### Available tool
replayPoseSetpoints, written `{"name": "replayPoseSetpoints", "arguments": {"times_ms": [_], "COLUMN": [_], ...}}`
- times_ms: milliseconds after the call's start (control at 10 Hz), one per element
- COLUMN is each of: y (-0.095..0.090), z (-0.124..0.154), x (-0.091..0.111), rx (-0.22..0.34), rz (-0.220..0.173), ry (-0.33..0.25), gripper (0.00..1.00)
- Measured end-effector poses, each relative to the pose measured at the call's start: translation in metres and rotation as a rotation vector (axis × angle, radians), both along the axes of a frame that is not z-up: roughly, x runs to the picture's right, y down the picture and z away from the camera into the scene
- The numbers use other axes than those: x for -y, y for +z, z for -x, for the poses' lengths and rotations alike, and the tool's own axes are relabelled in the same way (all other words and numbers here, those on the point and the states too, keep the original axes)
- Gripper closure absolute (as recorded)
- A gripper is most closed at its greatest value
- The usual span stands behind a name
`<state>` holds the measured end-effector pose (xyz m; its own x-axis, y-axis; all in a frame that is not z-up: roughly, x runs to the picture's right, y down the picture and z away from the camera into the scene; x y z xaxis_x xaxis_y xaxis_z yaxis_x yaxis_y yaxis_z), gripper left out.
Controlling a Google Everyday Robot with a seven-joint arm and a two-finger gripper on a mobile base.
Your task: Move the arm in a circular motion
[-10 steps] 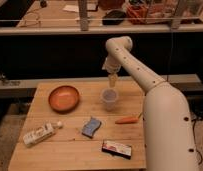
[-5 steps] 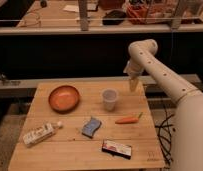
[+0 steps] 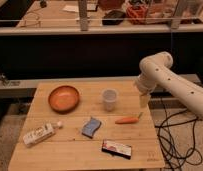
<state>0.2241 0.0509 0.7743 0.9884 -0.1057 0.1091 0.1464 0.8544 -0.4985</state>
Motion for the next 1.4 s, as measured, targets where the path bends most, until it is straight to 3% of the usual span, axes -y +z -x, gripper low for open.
{"name": "replayPoseSetpoints", "arguments": {"times_ms": [300,700,900,1200,1400], "y": [-0.021,-0.043,-0.051,-0.046,-0.026], "z": [0.054,0.156,0.213,0.282,0.322], "x": [-0.027,-0.054,-0.062,-0.057,-0.039], "rx": [0.050,0.148,0.225,0.329,0.387], "rz": [0.008,0.032,0.046,0.051,0.040], "ry": [-0.040,-0.120,-0.162,-0.202,-0.237], "gripper": [0.20,0.20,0.20,0.20,0.20]}}
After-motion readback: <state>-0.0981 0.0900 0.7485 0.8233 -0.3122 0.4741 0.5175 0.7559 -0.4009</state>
